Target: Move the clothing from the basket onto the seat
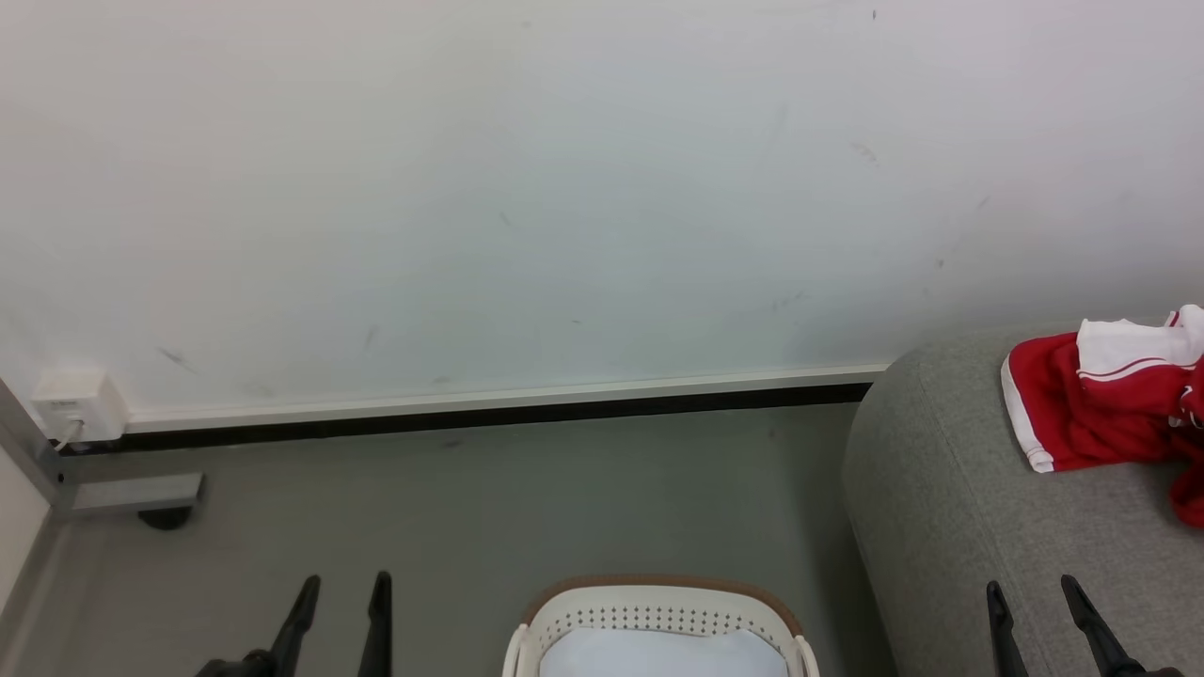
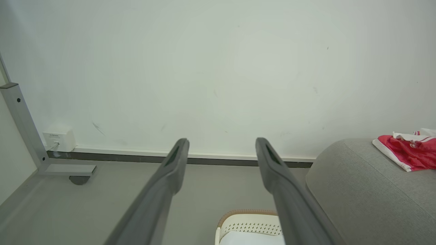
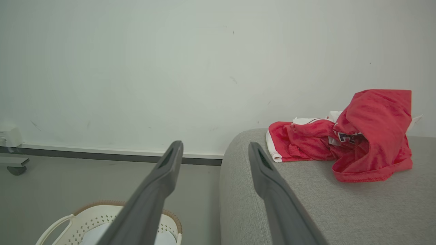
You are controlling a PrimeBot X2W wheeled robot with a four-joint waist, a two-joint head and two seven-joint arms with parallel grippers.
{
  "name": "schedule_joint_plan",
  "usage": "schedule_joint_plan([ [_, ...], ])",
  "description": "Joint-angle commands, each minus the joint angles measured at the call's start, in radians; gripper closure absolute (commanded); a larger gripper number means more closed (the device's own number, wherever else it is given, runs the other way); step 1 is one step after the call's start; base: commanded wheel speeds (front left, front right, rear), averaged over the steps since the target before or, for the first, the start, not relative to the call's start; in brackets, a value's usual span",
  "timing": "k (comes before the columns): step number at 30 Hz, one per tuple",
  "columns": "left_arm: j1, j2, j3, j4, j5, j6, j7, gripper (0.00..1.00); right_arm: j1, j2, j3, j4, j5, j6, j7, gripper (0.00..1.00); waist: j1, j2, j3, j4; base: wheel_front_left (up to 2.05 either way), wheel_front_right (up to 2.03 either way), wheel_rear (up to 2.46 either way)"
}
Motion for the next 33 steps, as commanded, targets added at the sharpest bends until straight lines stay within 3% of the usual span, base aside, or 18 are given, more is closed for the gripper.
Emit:
schedule_joint_plan([
  [1, 0.013, -0.003, 0.011, 0.000, 0.012, -0.006, 0.000, 0.00, 0.003, -0.001, -0.004, 0.004, 0.008, -0.002, 0.000, 0.00, 0.0001, -0.0001, 0.000, 0.003, 0.00, 0.00, 0.00],
  [16, 0.014, -0.024, 0.052, 0.007, 0.044, -0.035, 0.000, 0.00, -0.011, -0.001, 0.000, 0.002, 0.020, -0.002, 0.000, 0.00, 0.0001, -0.0001, 0.004, 0.021, 0.00, 0.00, 0.00],
  [17, 0.003, -0.026, 0.048, 0.007, 0.032, -0.036, 0.000, 1.00, -0.004, 0.000, 0.000, 0.003, 0.007, 0.000, 0.000, 1.00, 0.0001, -0.0001, 0.004, 0.021, 0.00, 0.00, 0.00],
  [23, 0.009, -0.033, 0.049, 0.049, 0.008, -0.036, 0.012, 1.00, 0.000, 0.007, -0.007, 0.042, 0.029, 0.000, 0.012, 1.00, 0.0001, -0.0001, 0.005, 0.021, 0.00, 0.00, 0.00],
  [33, -0.017, -0.032, 0.065, 0.050, -0.185, -0.038, 0.064, 1.00, -0.025, 0.006, -0.015, 0.034, 0.238, 0.000, 0.064, 1.00, 0.0001, -0.0001, 0.012, 0.023, 0.00, 0.00, 0.00],
])
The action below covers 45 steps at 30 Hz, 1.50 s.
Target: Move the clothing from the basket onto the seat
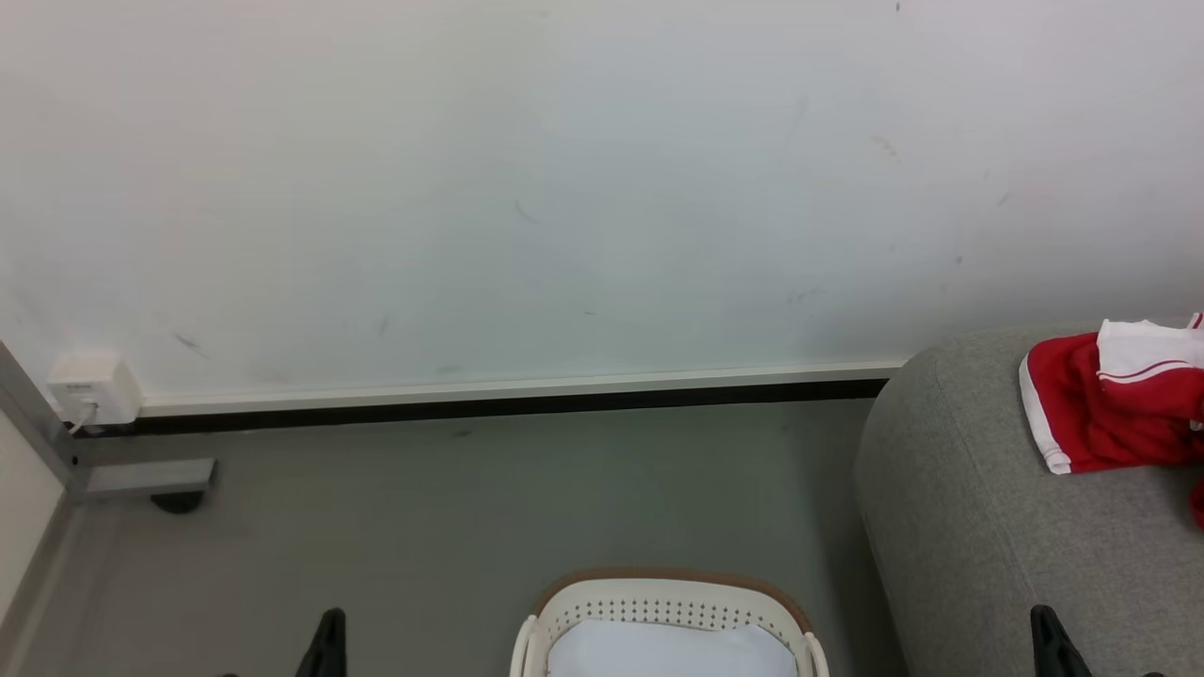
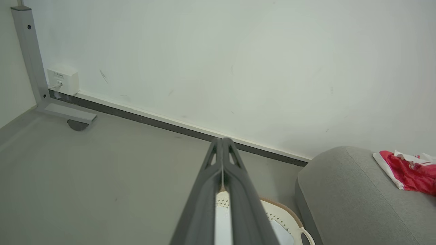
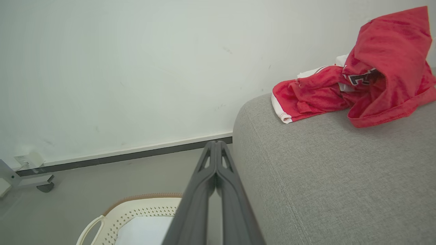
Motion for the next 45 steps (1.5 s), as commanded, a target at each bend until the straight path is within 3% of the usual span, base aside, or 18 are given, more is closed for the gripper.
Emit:
schedule_joint_plan([
  [1, -0.030, 0.004, 0.006, -0.016, -0.038, -0.003, 0.006, 1.00, -0.035, -0.008, -0.004, -0.022, 0.041, 0.000, 0.006, 1.00, 0.0000, 0.0000, 0.001, 0.000, 0.00, 0.00, 0.00],
  [23, -0.073, 0.006, 0.031, -0.021, -0.388, -0.008, 0.094, 1.00, -0.075, -0.011, -0.013, -0.039, 0.417, -0.001, 0.093, 1.00, 0.0000, 0.0000, 0.017, 0.003, 0.00, 0.00, 0.00],
  [45, -0.110, 0.008, 0.054, -0.020, -0.661, -0.010, 0.167, 1.00, -0.110, -0.014, -0.024, -0.049, 0.714, -0.001, 0.167, 1.00, 0.0000, 0.0000, 0.033, 0.006, 0.00, 0.00, 0.00],
])
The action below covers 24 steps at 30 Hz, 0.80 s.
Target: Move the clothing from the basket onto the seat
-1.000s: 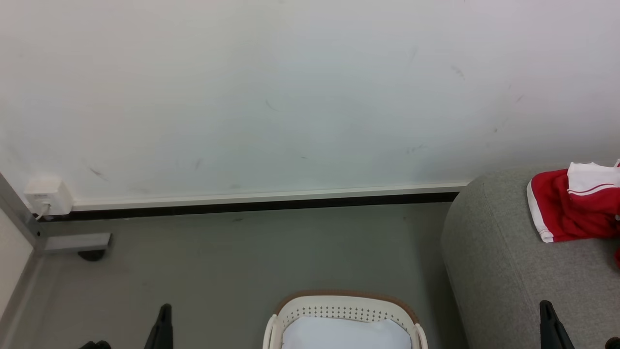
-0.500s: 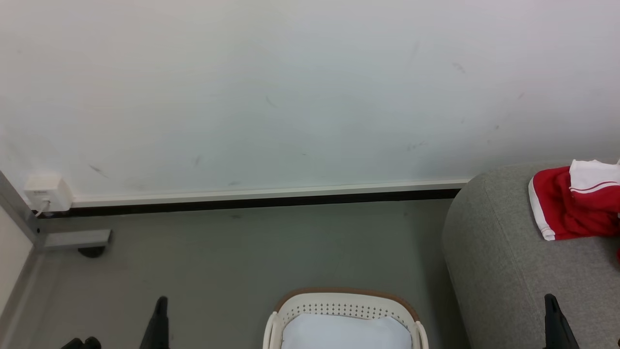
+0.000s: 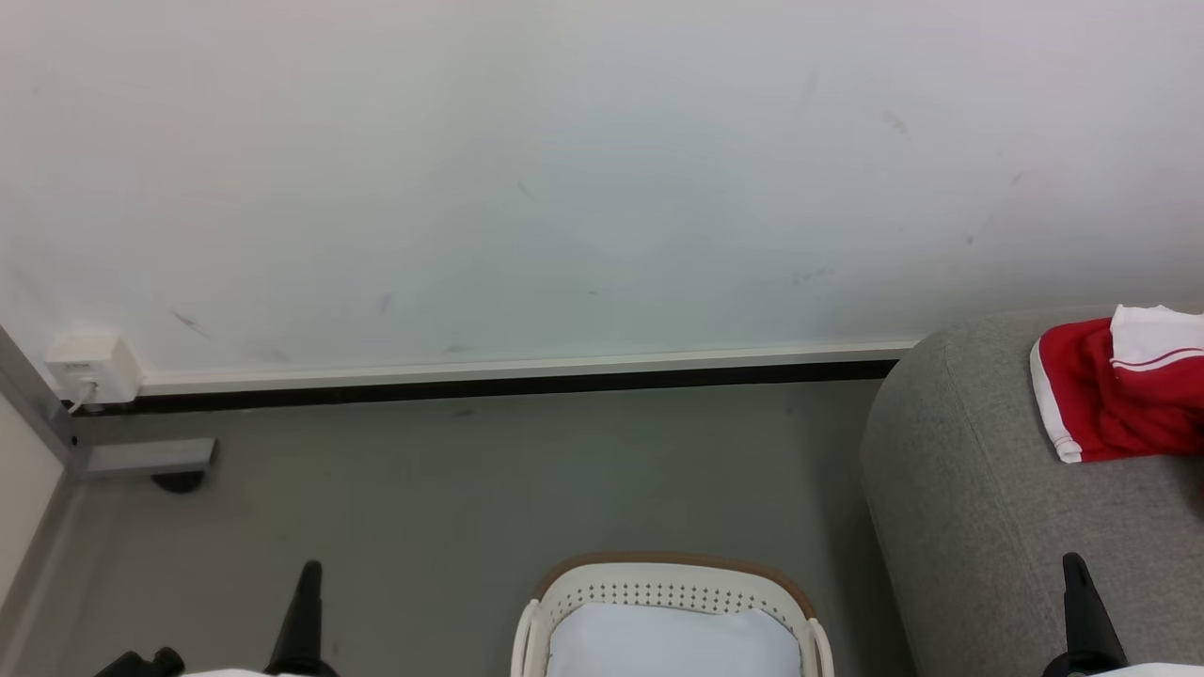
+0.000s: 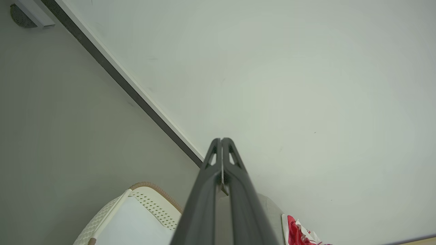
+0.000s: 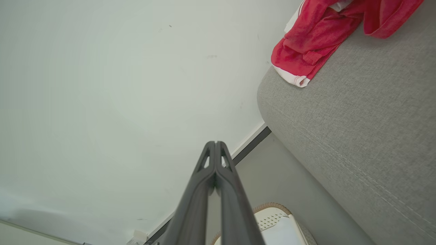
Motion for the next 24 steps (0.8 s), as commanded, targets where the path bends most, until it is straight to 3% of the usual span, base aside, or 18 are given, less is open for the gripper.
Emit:
schedule_joint_plan([
  [1, -0.026, 0.007, 0.007, -0.010, -0.027, -0.002, 0.006, 1.00, -0.025, -0.012, -0.004, -0.015, 0.031, -0.001, 0.008, 1.00, 0.0000, 0.0000, 0.001, 0.000, 0.00, 0.00, 0.00],
  [24, -0.055, 0.009, 0.026, -0.009, -0.256, -0.006, 0.067, 1.00, -0.055, -0.014, -0.013, -0.022, 0.279, -0.001, 0.069, 1.00, 0.0000, 0.0000, 0.018, 0.003, 0.00, 0.00, 0.00],
])
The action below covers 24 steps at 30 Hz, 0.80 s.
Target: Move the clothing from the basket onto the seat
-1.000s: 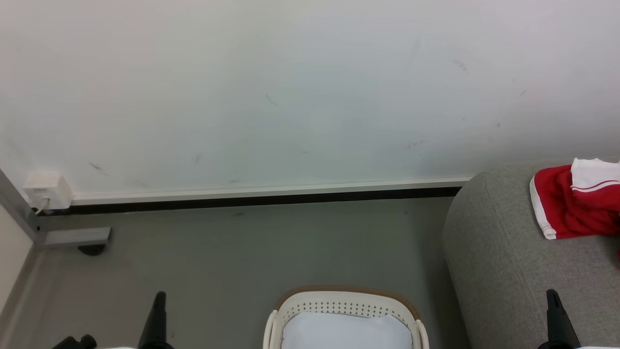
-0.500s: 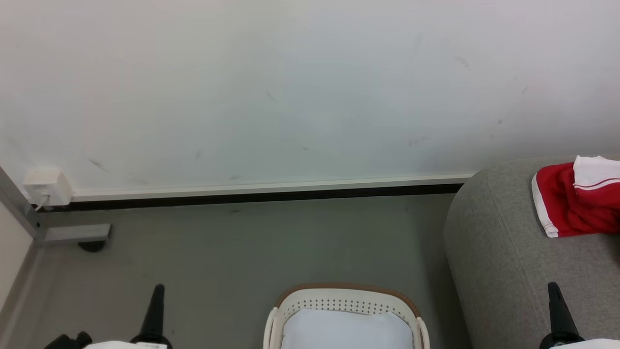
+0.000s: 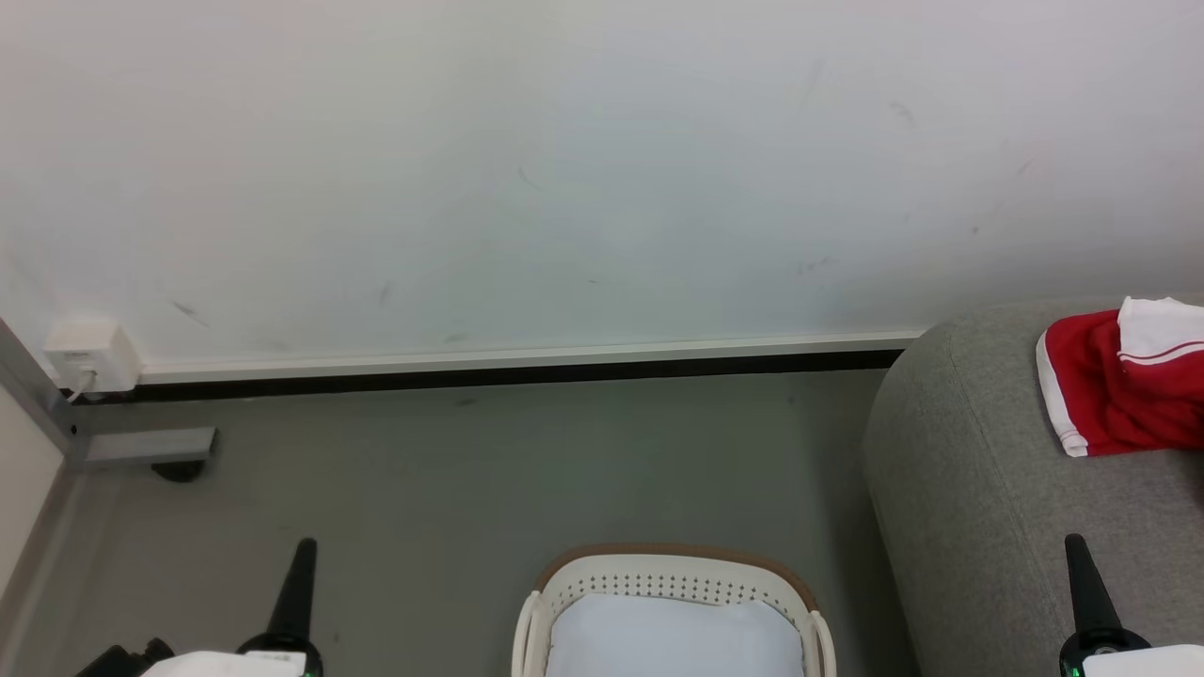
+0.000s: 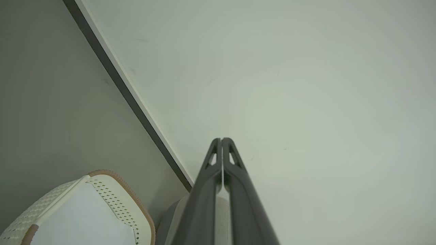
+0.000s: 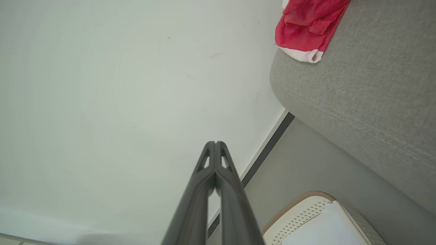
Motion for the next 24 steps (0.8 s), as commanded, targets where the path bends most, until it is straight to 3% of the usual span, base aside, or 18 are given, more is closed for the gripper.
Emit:
schedule_joint_plan([
  [1, -0.020, 0.008, 0.006, -0.008, -0.024, -0.005, 0.006, 1.00, -0.025, -0.011, -0.004, -0.010, 0.027, -0.001, 0.007, 1.00, 0.0000, 0.0000, 0.001, 0.000, 0.00, 0.00, 0.00],
  [24, -0.043, 0.010, 0.021, -0.006, -0.204, -0.009, 0.055, 1.00, -0.044, -0.012, -0.011, -0.015, 0.221, -0.002, 0.056, 1.00, 0.0000, 0.0000, 0.017, 0.003, 0.00, 0.00, 0.00],
])
